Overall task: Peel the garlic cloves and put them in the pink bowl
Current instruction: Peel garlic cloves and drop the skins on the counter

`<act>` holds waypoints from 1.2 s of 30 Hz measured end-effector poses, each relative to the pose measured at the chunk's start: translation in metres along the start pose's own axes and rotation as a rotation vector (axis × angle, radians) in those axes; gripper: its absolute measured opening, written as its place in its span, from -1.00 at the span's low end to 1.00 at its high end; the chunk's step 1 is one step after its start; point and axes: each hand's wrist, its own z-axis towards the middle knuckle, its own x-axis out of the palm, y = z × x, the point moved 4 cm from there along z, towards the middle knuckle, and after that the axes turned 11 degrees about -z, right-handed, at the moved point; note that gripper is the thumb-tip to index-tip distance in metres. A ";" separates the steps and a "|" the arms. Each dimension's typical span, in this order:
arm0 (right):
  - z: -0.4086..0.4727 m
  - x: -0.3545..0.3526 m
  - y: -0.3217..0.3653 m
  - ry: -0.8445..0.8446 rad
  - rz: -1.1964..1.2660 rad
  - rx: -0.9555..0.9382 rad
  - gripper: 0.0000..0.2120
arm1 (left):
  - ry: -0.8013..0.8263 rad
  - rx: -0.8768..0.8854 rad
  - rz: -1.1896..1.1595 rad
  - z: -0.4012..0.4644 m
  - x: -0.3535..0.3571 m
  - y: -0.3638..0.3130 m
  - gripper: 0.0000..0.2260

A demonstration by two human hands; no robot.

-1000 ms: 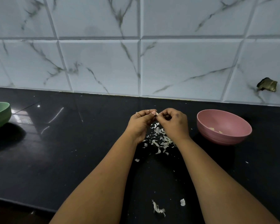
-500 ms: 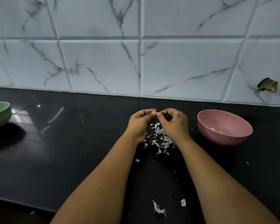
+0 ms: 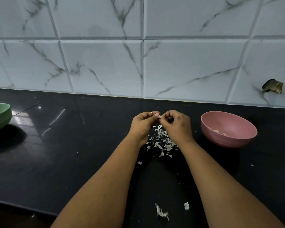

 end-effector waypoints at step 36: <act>0.000 0.000 -0.008 0.078 0.052 0.189 -0.72 | -0.026 -0.055 -0.080 0.001 0.000 0.001 -0.83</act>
